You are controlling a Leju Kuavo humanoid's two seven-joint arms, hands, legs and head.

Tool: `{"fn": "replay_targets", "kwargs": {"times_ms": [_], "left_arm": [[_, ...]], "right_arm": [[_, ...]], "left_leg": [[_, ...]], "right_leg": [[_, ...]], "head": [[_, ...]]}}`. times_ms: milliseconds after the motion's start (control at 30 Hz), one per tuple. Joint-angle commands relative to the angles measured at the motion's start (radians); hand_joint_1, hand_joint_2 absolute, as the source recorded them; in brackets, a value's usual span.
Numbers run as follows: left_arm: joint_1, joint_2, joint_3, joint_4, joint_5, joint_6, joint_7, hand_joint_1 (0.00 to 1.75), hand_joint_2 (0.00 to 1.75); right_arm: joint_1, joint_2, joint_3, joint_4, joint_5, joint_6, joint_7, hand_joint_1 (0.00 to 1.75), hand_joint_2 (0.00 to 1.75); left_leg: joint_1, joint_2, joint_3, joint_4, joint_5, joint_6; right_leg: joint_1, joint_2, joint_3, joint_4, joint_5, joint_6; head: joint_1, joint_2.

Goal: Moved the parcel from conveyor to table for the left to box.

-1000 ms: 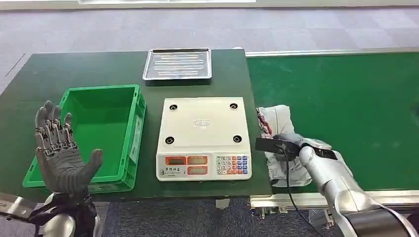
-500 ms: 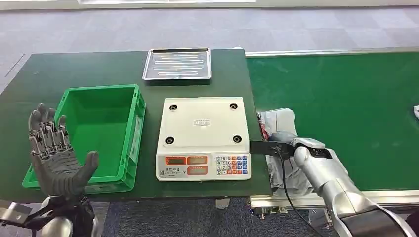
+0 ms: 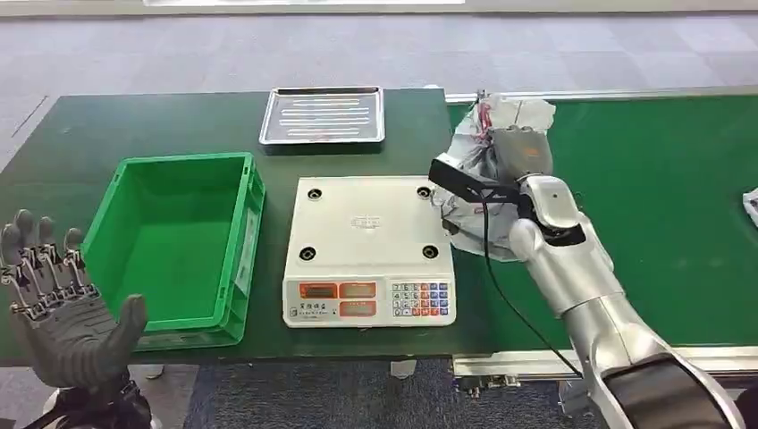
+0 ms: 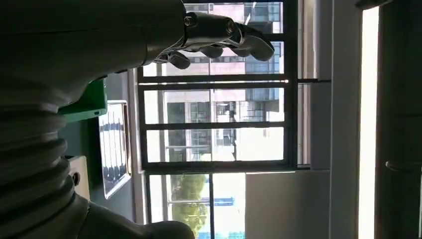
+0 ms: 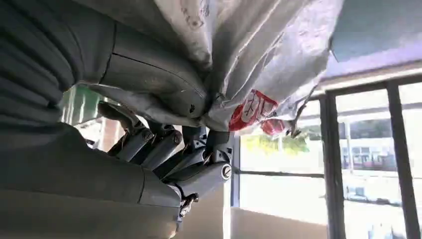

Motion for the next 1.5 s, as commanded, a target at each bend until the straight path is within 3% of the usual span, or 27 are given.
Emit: {"fn": "replay_targets", "kwargs": {"times_ms": [33, 100, 233, 300, 367, 400, 433, 500, 600, 767, 800, 833, 967, 1000, 1167, 1333, 1400, 1433, 1500], "left_arm": [[-0.049, -0.016, 0.005, 0.060, 0.001, -0.010, 0.005, 0.00, 1.75], [-0.076, -0.011, -0.019, 0.085, -0.004, 0.003, 0.005, 0.00, 1.75], [-0.096, -0.014, -0.022, 0.118, -0.001, 0.006, 0.007, 0.00, 1.75], [-0.111, -0.014, -0.023, 0.142, 0.001, -0.014, 0.012, 0.00, 1.75], [-0.142, -0.010, -0.034, 0.183, -0.002, -0.041, 0.013, 0.00, 1.75], [-0.142, -0.010, -0.034, 0.183, -0.002, -0.041, 0.013, 0.00, 1.75], [-0.176, -0.009, -0.050, 0.225, -0.007, -0.045, 0.015, 0.00, 1.75], [-0.204, 0.001, -0.081, 0.266, -0.019, -0.043, 0.015, 0.00, 1.75], [-0.214, 0.009, -0.121, 0.298, -0.023, -0.027, 0.008, 0.00, 1.75], [-0.180, 0.015, -0.162, 0.284, -0.023, -0.007, 0.005, 0.00, 1.75], [-0.176, 0.018, -0.169, 0.276, -0.016, -0.003, 0.005, 0.00, 1.75], [-0.176, 0.022, -0.174, 0.273, -0.014, 0.005, 0.005, 0.00, 1.75], [-0.183, 0.033, -0.174, 0.277, -0.006, 0.025, 0.005, 0.00, 1.75], [-0.181, 0.033, -0.171, 0.273, -0.005, 0.031, 0.005, 0.00, 1.75], [-0.177, 0.036, -0.169, 0.267, -0.006, 0.035, 0.005, 0.00, 1.75], [-0.150, 0.036, -0.143, 0.248, -0.022, 0.069, 0.005, 0.00, 1.75], [-0.136, 0.021, -0.113, 0.241, -0.079, 0.145, 0.005, 0.00, 1.75], [-0.133, 0.015, -0.100, 0.234, -0.100, 0.178, 0.006, 0.00, 1.75], [-0.159, 0.007, -0.055, 0.199, -0.273, 0.394, 0.005, 0.00, 1.75]], "right_arm": [[0.093, 0.080, -0.146, -0.437, 0.131, -0.313, 0.065, 1.75, 1.75], [0.122, 0.112, -0.163, -0.552, 0.203, -0.315, 0.085, 1.75, 1.75], [0.139, 0.165, -0.145, -0.567, 0.253, -0.367, 0.058, 1.75, 1.75], [0.124, 0.200, -0.070, -0.519, 0.184, -0.281, -0.017, 1.75, 1.75], [0.080, 0.241, 0.009, -0.394, 0.125, -0.163, -0.070, 1.75, 1.75], [0.080, 0.241, 0.009, -0.394, 0.125, -0.163, -0.070, 1.75, 1.75], [0.017, 0.276, 0.096, -0.200, 0.132, -0.177, -0.046, 1.75, 1.75], [-0.044, 0.345, 0.149, 0.060, 0.081, -0.167, -0.102, 1.75, 1.75], [-0.081, 0.454, 0.184, 0.376, 0.026, -0.263, -0.155, 1.75, 1.75], [-0.048, 0.476, 0.229, 0.449, -0.012, -0.287, -0.132, 1.75, 1.75], [-0.046, 0.476, 0.227, 0.453, -0.012, -0.300, -0.115, 1.62, 1.75], [-0.043, 0.475, 0.215, 0.452, -0.019, -0.310, -0.111, 0.00, 1.75], [-0.048, 0.461, 0.192, 0.407, -0.016, -0.337, -0.099, 0.00, 1.75], [-0.042, 0.459, 0.174, 0.379, -0.030, -0.347, -0.106, 0.00, 0.00], [-0.037, 0.453, 0.157, 0.350, -0.040, -0.344, -0.103, 0.00, 0.00], [0.025, 0.406, 0.098, 0.086, -0.063, -0.328, -0.076, 0.00, 0.00], [0.087, 0.388, 0.049, -0.092, -0.106, -0.450, -0.122, 0.00, 0.00], [0.136, 0.387, 0.016, -0.222, -0.221, -0.587, -0.231, 0.00, 0.00], [0.248, 0.349, -0.018, -0.499, -0.359, -0.631, -0.309, 0.00, 0.00]], "left_leg": [[-0.001, 0.001, 0.001, -0.001, -0.001, 0.000], [-0.001, 0.000, 0.001, 0.000, 0.000, 0.000], [0.000, 0.001, 0.005, -0.002, -0.001, -0.001], [0.000, 0.001, 0.007, -0.002, -0.001, -0.001], [0.000, 0.006, 0.008, -0.003, -0.002, -0.001], [0.000, 0.007, 0.007, -0.003, -0.001, -0.001], [-0.001, 0.006, 0.005, -0.002, -0.001, -0.001], [-0.001, 0.009, 0.006, -0.002, -0.001, -0.001], [0.000, 0.015, 0.013, -0.006, 0.000, -0.002], [0.002, 0.007, 0.011, -0.005, 0.001, -0.005], [0.002, 0.005, 0.011, -0.005, 0.001, -0.005], [0.002, 0.004, 0.009, -0.004, 0.001, -0.004], [0.002, 0.004, 0.009, -0.003, 0.001, -0.004], [0.003, 0.003, 0.005, -0.002, 0.001, -0.004], [0.003, 0.003, 0.005, -0.002, 0.001, -0.004], [0.003, 0.002, 0.004, -0.002, 0.001, -0.004], [0.003, 0.002, 0.003, -0.002, 0.002, -0.004], [0.003, 0.002, 0.006, -0.002, 0.001, -0.004], [0.004, 0.000, 0.005, -0.002, 0.001, -0.004]], "right_leg": [[-0.001, -0.001, 0.001, 0.000, -0.001, -0.001], [-0.001, -0.002, 0.000, 0.001, -0.001, -0.001], [0.000, 0.000, 0.004, -0.002, -0.001, -0.001], [0.000, -0.001, 0.006, -0.002, -0.002, -0.001], [0.000, 0.003, 0.006, -0.002, -0.001, -0.002], [0.000, 0.005, 0.004, -0.002, 0.000, -0.001], [0.000, 0.005, 0.003, -0.001, 0.000, -0.001], [0.000, 0.007, 0.002, -0.001, 0.001, -0.001], [0.001, 0.011, 0.008, -0.005, 0.003, -0.003], [0.004, 0.005, 0.007, -0.004, 0.002, -0.005], [0.004, 0.002, 0.009, -0.004, 0.001, -0.005], [0.004, 0.002, 0.007, -0.003, 0.001, -0.005], [0.004, 0.002, 0.007, -0.002, 0.000, -0.005], [0.004, 0.001, 0.004, -0.001, 0.001, -0.005], [0.004, 0.001, 0.004, -0.001, 0.001, -0.005], [0.004, 0.001, 0.003, -0.001, 0.001, -0.005], [0.004, 0.000, 0.002, -0.001, 0.001, -0.005], [0.005, -0.001, 0.005, -0.002, 0.000, -0.005], [0.005, -0.002, 0.005, -0.002, 0.000, -0.005]], "head": [[0.000, 0.000], [0.000, 0.000], [0.000, 0.000], [0.000, 0.000], [0.000, 0.000], [0.000, 0.000], [0.000, 0.000], [0.000, 0.000], [0.000, 0.000], [0.000, 0.000], [0.000, 0.000], [0.000, 0.000], [0.000, 0.000], [0.000, 0.000], [0.000, 0.000], [0.000, 0.000], [0.000, 0.000], [0.000, 0.000], [0.000, 0.000]]}}
